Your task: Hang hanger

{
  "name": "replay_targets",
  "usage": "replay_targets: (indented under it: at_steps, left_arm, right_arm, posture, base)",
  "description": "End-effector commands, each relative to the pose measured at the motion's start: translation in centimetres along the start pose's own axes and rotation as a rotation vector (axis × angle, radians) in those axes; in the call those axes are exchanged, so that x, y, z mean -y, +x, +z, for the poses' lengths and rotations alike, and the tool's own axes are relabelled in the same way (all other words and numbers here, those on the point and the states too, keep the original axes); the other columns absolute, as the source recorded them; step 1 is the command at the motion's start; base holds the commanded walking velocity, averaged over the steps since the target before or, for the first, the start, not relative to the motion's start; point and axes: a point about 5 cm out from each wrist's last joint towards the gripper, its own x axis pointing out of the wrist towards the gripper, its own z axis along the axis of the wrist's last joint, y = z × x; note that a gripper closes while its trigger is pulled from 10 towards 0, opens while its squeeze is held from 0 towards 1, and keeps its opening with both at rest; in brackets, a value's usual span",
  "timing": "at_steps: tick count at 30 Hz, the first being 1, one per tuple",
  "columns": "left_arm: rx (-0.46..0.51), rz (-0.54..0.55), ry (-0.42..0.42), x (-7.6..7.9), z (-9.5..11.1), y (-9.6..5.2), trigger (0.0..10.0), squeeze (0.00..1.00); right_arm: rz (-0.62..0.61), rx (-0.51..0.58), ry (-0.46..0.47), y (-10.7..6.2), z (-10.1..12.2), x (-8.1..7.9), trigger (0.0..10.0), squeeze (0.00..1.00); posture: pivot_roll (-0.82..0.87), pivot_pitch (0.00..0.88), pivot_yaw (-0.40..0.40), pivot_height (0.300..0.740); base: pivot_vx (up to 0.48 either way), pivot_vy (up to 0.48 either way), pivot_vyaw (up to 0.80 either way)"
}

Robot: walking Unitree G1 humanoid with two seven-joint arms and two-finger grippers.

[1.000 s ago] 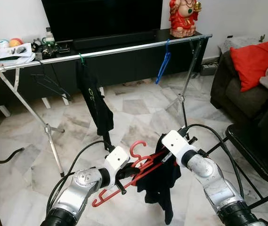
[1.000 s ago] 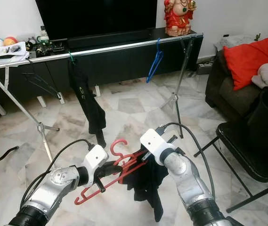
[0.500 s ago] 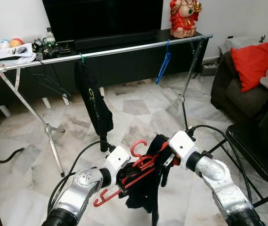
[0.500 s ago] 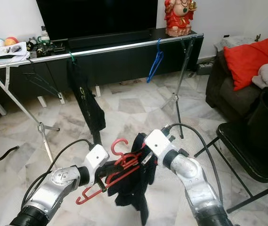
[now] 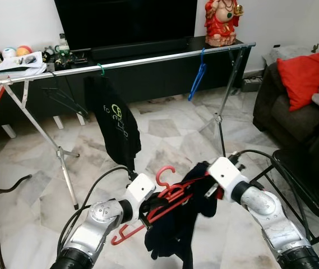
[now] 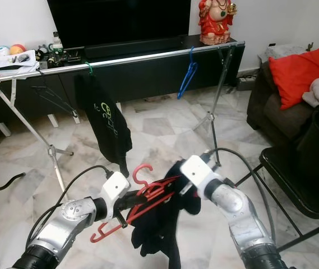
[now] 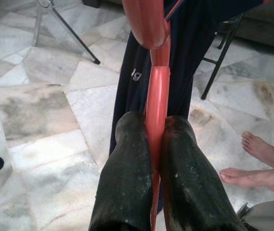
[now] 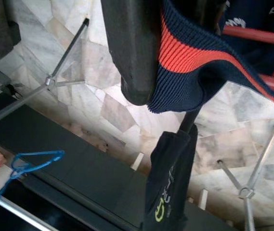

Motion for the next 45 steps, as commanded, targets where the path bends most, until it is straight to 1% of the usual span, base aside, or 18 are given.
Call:
replay_targets:
  at_steps: [1, 2, 4, 6, 7, 8, 10, 11, 12, 18, 20, 22, 23, 27, 35, 37, 40, 45]
  left_arm:
    - [0.017, 0.014, 0.009, -0.3, 0.2, -0.1, 10.0, 0.00]
    - [0.017, 0.014, 0.010, -0.2, 0.2, -0.1, 10.0, 0.00]
    - [0.018, 0.014, 0.010, -0.2, 0.2, -0.1, 10.0, 0.00]
    - [0.020, 0.019, 0.011, -0.2, 0.3, -0.1, 10.0, 0.00]
    - [0.020, 0.019, 0.011, -0.2, 0.3, -0.1, 10.0, 0.00]
    - [0.022, 0.024, 0.011, -0.3, 0.3, -0.1, 10.0, 0.00]
    - [0.023, 0.043, 0.011, -0.4, 0.3, 0.0, 10.0, 0.00]
    - [0.023, 0.043, 0.011, -0.4, 0.3, 0.0, 10.0, 0.00]
    - [0.026, 0.058, 0.008, -0.5, 0.3, 0.0, 10.0, 0.00]
    - [0.045, 0.079, -0.006, -0.5, 0.6, 0.3, 10.0, 0.00]
    - [0.049, 0.084, -0.006, -0.6, 0.6, 0.3, 10.0, 0.00]
    - [0.057, 0.090, -0.013, -0.6, 0.7, 0.4, 10.0, 0.00]
    - [0.057, 0.090, -0.013, -0.6, 0.7, 0.4, 10.0, 0.00]
    - [0.063, 0.089, -0.019, -0.5, 0.8, 0.4, 10.0, 0.00]
    - [0.080, 0.090, -0.032, -0.5, 0.9, 0.5, 10.0, 0.00]
    - [0.099, 0.090, -0.049, -0.4, 1.1, 0.5, 10.0, 0.00]
    - [0.146, 0.054, -0.070, 0.0, 1.6, 0.5, 10.0, 0.00]
    - [0.207, -0.004, -0.070, 0.8, 2.2, 0.5, 10.0, 0.00]
  right_arm:
    - [-0.010, 0.053, -0.005, 0.2, 1.1, 0.2, 10.0, 0.00]
    - [0.031, 0.088, -0.012, 0.2, 1.7, -0.5, 10.0, 0.00]
    - [0.051, 0.114, -0.017, 0.4, 2.0, -0.9, 10.0, 0.00]
    - [0.138, 0.202, 0.027, 0.4, 3.1, -2.2, 10.0, 0.00]
    - [0.138, 0.202, 0.027, 0.4, 3.1, -2.2, 10.0, 0.00]
    - [0.210, 0.259, 0.060, 0.0, 3.8, -3.0, 10.0, 0.00]
    - [0.288, 0.326, 0.103, -0.5, 4.9, -3.7, 10.0, 0.00]
    - [0.288, 0.326, 0.103, -0.5, 4.9, -3.7, 10.0, 0.00]
    - [0.321, 0.350, 0.119, -0.8, 5.2, -4.0, 10.0, 0.00]
    - [0.361, 0.381, 0.156, -1.2, 5.5, -4.3, 10.0, 0.00]
    - [0.370, 0.384, 0.162, -1.3, 5.5, -4.3, 10.0, 0.00]
    - [0.344, 0.316, 0.145, -1.1, 4.4, -4.2, 10.0, 0.00]
    - [0.344, 0.316, 0.145, -1.1, 4.4, -4.2, 10.0, 0.00]
    - [0.327, 0.225, 0.107, -0.9, 2.8, -4.3, 10.0, 0.00]
    - [0.332, 0.213, 0.113, -1.1, 2.7, -4.4, 10.0, 0.00]
    - [0.332, 0.215, 0.110, -1.1, 2.7, -4.4, 10.0, 0.00]
    - [0.336, 0.220, 0.106, -1.1, 2.9, -4.5, 10.0, 0.00]
    - [0.346, 0.226, 0.103, -1.2, 3.1, -4.5, 10.0, 0.00]
  posture:
    - [0.06, 0.076, 0.052, 0.740]
    - [0.06, 0.076, 0.052, 0.740]
    - [0.06, 0.076, 0.052, 0.740]
    - [0.06, 0.075, 0.052, 0.740]
    - [0.06, 0.075, 0.052, 0.740]
    - [0.06, 0.075, 0.052, 0.740]
    - [0.06, 0.074, 0.052, 0.740]
    - [0.06, 0.074, 0.052, 0.740]
    - [0.06, 0.074, 0.052, 0.740]
    - [0.05, 0.071, 0.052, 0.740]
    - [0.05, 0.071, 0.052, 0.740]
    - [0.05, 0.070, 0.052, 0.740]
    - [0.05, 0.070, 0.052, 0.740]
    - [0.05, 0.069, 0.051, 0.740]
    - [0.05, 0.070, 0.051, 0.740]
    - [0.05, 0.069, 0.049, 0.740]
    - [0.05, 0.069, 0.049, 0.740]
    - [0.05, 0.073, 0.046, 0.740]
  base:
    - [0.000, 0.000, 0.00]
    - [0.000, 0.000, 0.00]
    - [0.000, 0.000, 0.00]
    - [0.000, 0.000, 0.00]
    - [0.000, 0.000, 0.00]
    - [0.000, 0.000, 0.00]
    - [0.000, 0.000, 0.00]
    - [0.000, 0.000, 0.00]
    - [0.000, 0.000, 0.00]
    - [0.000, 0.000, 0.00]
    - [0.000, 0.000, 0.00]
    - [0.000, 0.000, 0.00]
    - [0.000, 0.000, 0.00]
    - [0.000, 0.000, 0.00]
    - [0.000, 0.000, 0.00]
    - [0.000, 0.000, 0.00]
    - [0.000, 0.000, 0.00]
    - [0.000, 0.000, 0.00]
